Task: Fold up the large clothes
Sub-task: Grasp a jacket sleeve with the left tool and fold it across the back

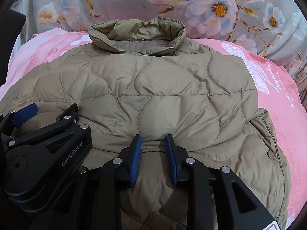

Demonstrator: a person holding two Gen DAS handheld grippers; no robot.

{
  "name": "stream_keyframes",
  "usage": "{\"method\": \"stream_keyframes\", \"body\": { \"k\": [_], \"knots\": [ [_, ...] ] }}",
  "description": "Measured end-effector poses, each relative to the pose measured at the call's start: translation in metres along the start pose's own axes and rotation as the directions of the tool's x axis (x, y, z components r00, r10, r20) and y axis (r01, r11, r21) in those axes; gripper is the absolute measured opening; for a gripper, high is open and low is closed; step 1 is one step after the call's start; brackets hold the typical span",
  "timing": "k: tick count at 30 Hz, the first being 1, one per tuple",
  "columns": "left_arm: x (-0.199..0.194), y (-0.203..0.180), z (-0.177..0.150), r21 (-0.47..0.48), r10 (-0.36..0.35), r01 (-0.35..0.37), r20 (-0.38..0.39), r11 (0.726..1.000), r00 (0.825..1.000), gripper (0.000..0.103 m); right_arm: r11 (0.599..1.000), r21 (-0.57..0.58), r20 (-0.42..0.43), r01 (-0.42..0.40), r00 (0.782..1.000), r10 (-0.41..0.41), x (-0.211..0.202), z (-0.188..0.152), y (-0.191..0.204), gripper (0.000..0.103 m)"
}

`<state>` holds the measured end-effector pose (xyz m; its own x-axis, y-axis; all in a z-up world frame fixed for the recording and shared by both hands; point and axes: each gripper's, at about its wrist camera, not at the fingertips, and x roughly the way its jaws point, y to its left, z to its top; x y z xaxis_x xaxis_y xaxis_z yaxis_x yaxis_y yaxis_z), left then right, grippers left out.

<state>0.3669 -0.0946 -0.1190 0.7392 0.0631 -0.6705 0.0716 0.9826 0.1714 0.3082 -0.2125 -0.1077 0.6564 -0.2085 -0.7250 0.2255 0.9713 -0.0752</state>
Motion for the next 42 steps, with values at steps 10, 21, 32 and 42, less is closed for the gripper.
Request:
{"method": "stream_keyframes", "body": {
  "k": [10,21,32,42],
  "knots": [
    [0.0,-0.001,-0.001,0.009,0.012,-0.012,0.003,1.0,1.0,0.073,1.0,-0.01,-0.001,0.018,1.0,-0.018,0.002,0.0,0.003,0.025],
    [-0.065,0.121,-0.023,-0.349,-0.198,0.204,0.053,0.914,0.979,0.089,0.998,0.046,-0.004,-0.052,0.999,0.052,-0.003,0.001,-0.01,0.026],
    [-0.061,0.422,-0.148,-0.741,0.069,-0.223,-0.232,0.633,0.97,0.093,0.997,-0.053,0.048,-0.051,0.997,0.053,-0.134,-0.091,0.012,0.054],
    [-0.043,0.424,-0.105,-0.782,-0.009,-0.09,-0.122,0.616,0.993,0.023,0.999,-0.03,0.036,-0.035,0.999,0.036,-0.157,-0.112,0.011,0.054]
  ]
}}
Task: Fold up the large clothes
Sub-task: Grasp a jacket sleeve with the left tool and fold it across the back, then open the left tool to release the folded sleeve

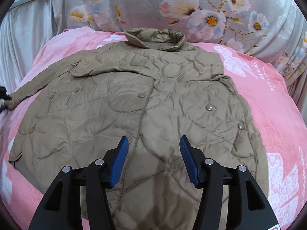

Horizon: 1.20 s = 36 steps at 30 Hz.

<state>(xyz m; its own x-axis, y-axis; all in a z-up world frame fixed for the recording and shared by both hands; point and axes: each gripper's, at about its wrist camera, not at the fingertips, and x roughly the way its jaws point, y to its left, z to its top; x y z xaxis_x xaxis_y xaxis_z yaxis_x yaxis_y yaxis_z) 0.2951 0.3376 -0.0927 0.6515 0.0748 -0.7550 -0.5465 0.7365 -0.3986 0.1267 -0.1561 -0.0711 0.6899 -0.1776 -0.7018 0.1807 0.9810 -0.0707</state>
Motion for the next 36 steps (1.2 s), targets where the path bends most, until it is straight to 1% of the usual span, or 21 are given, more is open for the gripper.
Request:
{"method": "stream_keyframes", "body": {
  "k": [1,4,5,6,9,11,14,15,17,19,20,21,22,23,24,25,29,31,32,34,36],
  "knots": [
    [-0.007,-0.015,0.003,0.04,-0.016,0.015,0.022,0.999,1.0,0.007,1.0,0.011,0.001,-0.001,1.0,0.001,0.0,0.0,-0.003,0.054],
    [-0.044,-0.081,0.001,0.171,-0.098,0.08,0.105,0.982,0.99,0.005,0.999,0.052,0.001,-0.007,1.0,0.007,0.0,0.001,-0.012,0.055],
    [-0.064,-0.114,-0.002,0.232,-0.152,0.119,0.13,0.965,0.98,0.005,0.998,0.062,0.0,-0.007,1.0,0.007,0.0,0.002,-0.015,0.055],
    [-0.074,-0.133,-0.004,0.265,-0.194,0.153,0.138,0.952,0.971,0.004,0.998,0.069,-0.001,-0.005,1.0,0.006,0.001,0.002,-0.017,0.055],
    [-0.12,-0.21,-0.032,0.406,-0.339,0.259,0.136,0.876,0.931,0.004,0.997,0.079,-0.011,0.004,1.0,-0.003,0.004,0.002,-0.024,0.055],
    [-0.142,-0.262,-0.061,0.493,-0.425,0.328,0.094,0.806,0.9,0.004,0.996,0.094,-0.004,0.006,1.0,-0.006,0.002,0.001,-0.031,0.055],
    [-0.154,-0.324,-0.105,0.569,-0.5,0.412,-0.002,0.711,0.866,0.004,0.992,0.122,0.008,0.014,1.0,-0.015,0.0,-0.001,-0.047,0.055],
    [-0.151,-0.342,-0.119,0.584,-0.509,0.427,-0.027,0.69,0.86,0.004,0.992,0.128,0.009,0.019,1.0,-0.02,0.0,-0.001,-0.052,0.055],
    [-0.149,-0.377,-0.159,0.623,-0.52,0.462,-0.101,0.631,0.848,0.004,0.989,0.142,0.01,0.039,0.999,-0.04,-0.001,-0.002,-0.066,0.055],
    [-0.144,-0.399,-0.191,0.644,-0.505,0.486,-0.174,0.591,0.845,0.005,0.986,0.158,0.008,0.059,0.998,-0.061,0.0,-0.005,-0.08,0.055],
    [-0.134,-0.412,-0.212,0.65,-0.487,0.51,-0.238,0.564,0.84,0.005,0.984,0.167,0.007,0.067,0.998,-0.069,0.0,-0.006,-0.087,0.055],
    [-0.124,-0.416,-0.23,0.654,-0.462,0.526,-0.29,0.544,0.838,0.011,0.98,0.182,0.004,0.078,0.997,-0.08,0.0,-0.008,-0.097,0.055],
    [-0.117,-0.417,-0.248,0.657,-0.431,0.538,-0.339,0.528,0.836,0.032,0.977,0.195,-0.001,0.087,0.996,-0.089,0.0,-0.009,-0.105,0.055],
    [-0.11,-0.415,-0.264,0.658,-0.401,0.543,-0.372,0.522,0.837,0.047,0.972,0.213,-0.006,0.1,0.995,-0.101,0.001,-0.011,-0.116,0.055],
    [-0.106,-0.41,-0.274,0.656,-0.389,0.545,-0.385,0.523,0.837,0.073,0.969,0.224,-0.01,0.106,0.994,-0.106,0.003,-0.012,-0.123,0.056],
    [-0.103,-0.397,-0.283,0.647,-0.393,0.549,-0.387,0.529,0.834,0.082,0.965,0.237,-0.016,0.114,0.993,-0.113,0.004,-0.013,-0.131,0.056],
    [-0.099,-0.35,-0.288,0.622,-0.4,0.546,-0.374,0.561,0.837,0.087,0.956,0.27,-0.014,0.117,0.993,-0.118,0.011,-0.005,-0.152,0.058],
    [-0.092,-0.326,-0.275,0.6,-0.383,0.508,-0.335,0.617,0.861,0.087,0.958,0.272,-0.001,0.094,0.995,-0.098,0.016,0.005,-0.154,0.058],
    [-0.087,-0.317,-0.266,0.599,-0.368,0.477,-0.305,0.644,0.879,0.087,0.96,0.271,0.017,0.066,0.997,-0.074,0.02,0.015,-0.153,0.058],
    [-0.082,-0.299,-0.248,0.611,-0.332,0.411,-0.246,0.676,0.911,0.087,0.963,0.267,0.034,0.031,0.999,-0.042,0.028,0.034,-0.148,0.058],
    [-0.077,-0.289,-0.234,0.621,-0.296,0.349,-0.191,0.702,0.936,0.087,0.964,0.266,0.044,-0.012,0.999,0.001,0.037,0.055,-0.141,0.058]
  ]
}}
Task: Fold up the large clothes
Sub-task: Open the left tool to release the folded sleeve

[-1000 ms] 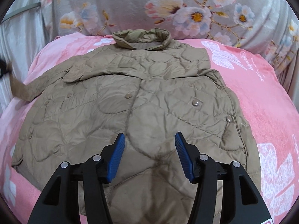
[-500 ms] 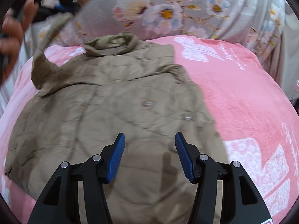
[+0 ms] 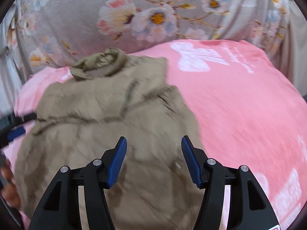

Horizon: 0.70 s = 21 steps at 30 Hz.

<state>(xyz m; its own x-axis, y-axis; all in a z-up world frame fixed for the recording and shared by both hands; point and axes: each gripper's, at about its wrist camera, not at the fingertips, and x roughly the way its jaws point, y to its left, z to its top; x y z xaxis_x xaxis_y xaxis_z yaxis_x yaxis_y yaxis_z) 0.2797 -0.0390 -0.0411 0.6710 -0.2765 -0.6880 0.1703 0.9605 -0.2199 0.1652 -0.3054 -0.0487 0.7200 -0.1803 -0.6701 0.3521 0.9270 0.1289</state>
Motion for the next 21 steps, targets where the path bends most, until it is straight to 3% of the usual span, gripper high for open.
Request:
{"method": "stream_keyframes", "body": {
  "k": [6,17,21],
  "knots": [
    [0.009,0.028,-0.003,0.032,0.145,-0.145,0.0,0.989,0.989,0.087,0.998,-0.028,-0.009,-0.056,0.998,0.056,0.027,0.037,0.042,0.058],
    [0.022,0.07,0.008,-0.008,0.164,-0.164,-0.03,0.986,0.986,0.087,0.999,-0.005,-0.107,-0.051,0.993,0.05,0.084,0.054,0.062,0.058],
    [0.039,0.087,0.026,0.02,0.235,-0.234,-0.042,0.972,0.971,0.087,0.999,-0.025,-0.147,-0.022,0.989,0.018,0.105,0.054,0.066,0.058]
  ]
}}
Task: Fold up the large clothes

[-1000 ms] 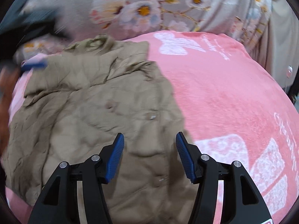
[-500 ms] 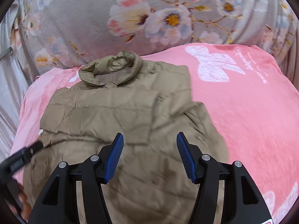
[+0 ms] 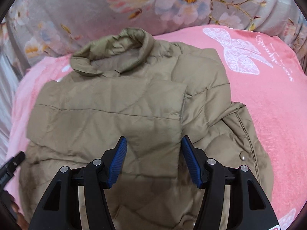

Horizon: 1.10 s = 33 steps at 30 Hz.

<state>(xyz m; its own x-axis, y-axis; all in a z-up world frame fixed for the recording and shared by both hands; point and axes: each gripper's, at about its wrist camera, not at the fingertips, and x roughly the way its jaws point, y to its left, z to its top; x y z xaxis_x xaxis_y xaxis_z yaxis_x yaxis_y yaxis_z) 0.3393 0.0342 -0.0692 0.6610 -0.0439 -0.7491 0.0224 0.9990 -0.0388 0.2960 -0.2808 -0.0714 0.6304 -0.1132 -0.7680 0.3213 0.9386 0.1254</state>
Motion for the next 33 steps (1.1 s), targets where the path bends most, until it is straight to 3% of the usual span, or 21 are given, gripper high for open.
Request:
{"method": "stream_keyframes", "body": {
  "k": [4,7,9,11,12,13,15,17,20,23,26,29,31,33],
  "knots": [
    [0.018,0.01,0.008,0.055,0.093,-0.094,0.007,0.994,0.996,0.087,0.997,0.073,0.06,0.013,0.998,-0.017,-0.011,0.005,-0.021,0.058],
    [0.035,0.018,0.018,0.076,0.14,-0.141,0.018,0.987,0.99,0.087,0.996,0.091,0.007,0.0,1.0,-0.001,0.002,0.009,-0.031,0.058],
    [0.048,0.022,0.026,0.067,0.133,-0.133,0.008,0.989,0.991,0.086,0.997,0.081,-0.017,-0.019,1.0,0.02,0.012,0.007,-0.03,0.058],
    [0.06,0.025,0.031,0.054,0.125,-0.124,-0.011,0.991,0.992,0.085,0.998,0.054,-0.002,-0.021,1.0,0.021,0.014,0.007,-0.025,0.034],
    [0.067,0.026,0.034,0.049,0.127,-0.126,-0.02,0.991,0.992,0.084,0.999,0.032,0.01,-0.003,1.0,0.003,0.012,0.011,-0.022,0.01],
    [0.069,0.027,0.035,0.046,0.126,-0.124,-0.022,0.991,0.992,0.084,1.0,0.028,0.022,-0.003,1.0,0.002,0.008,0.016,-0.023,0.006],
    [0.071,0.027,0.038,0.042,0.13,-0.13,-0.015,0.991,0.991,0.084,0.993,0.078,0.074,-0.09,0.994,0.085,-0.012,0.033,-0.034,0.003],
    [0.073,0.028,0.041,0.039,0.134,-0.134,-0.009,0.99,0.991,0.084,0.987,0.103,0.145,-0.121,0.984,0.106,-0.036,0.048,-0.045,0.003],
    [0.078,0.027,0.04,0.034,0.159,-0.159,-0.006,0.987,0.987,0.084,0.995,0.074,0.2,-0.064,0.979,0.048,-0.051,0.056,-0.049,0.003],
    [0.086,0.027,0.035,0.021,0.172,-0.171,-0.017,0.985,0.985,0.085,0.999,0.049,0.128,-0.007,0.992,0.001,-0.028,0.044,-0.049,0.003],
    [0.087,0.031,0.034,-0.004,0.161,-0.161,-0.017,0.987,0.987,0.085,0.997,0.064,0.026,-0.032,0.999,0.031,0.002,0.019,-0.05,0.005],
    [0.072,0.037,0.032,-0.069,0.087,-0.088,-0.014,0.994,0.996,0.083,0.994,0.081,-0.003,-0.079,0.997,0.079,0.012,0.004,-0.043,0.007],
    [0.054,0.044,0.027,-0.147,-0.058,0.054,-0.027,0.988,0.998,0.083,0.995,0.073,0.007,-0.069,0.998,0.069,0.01,0.004,-0.036,0.009],
    [0.041,0.049,0.018,-0.21,-0.183,0.172,-0.036,0.962,0.982,0.084,0.993,0.084,0.01,-0.081,0.997,0.08,0.009,0.006,-0.037,0.011]
  ]
}}
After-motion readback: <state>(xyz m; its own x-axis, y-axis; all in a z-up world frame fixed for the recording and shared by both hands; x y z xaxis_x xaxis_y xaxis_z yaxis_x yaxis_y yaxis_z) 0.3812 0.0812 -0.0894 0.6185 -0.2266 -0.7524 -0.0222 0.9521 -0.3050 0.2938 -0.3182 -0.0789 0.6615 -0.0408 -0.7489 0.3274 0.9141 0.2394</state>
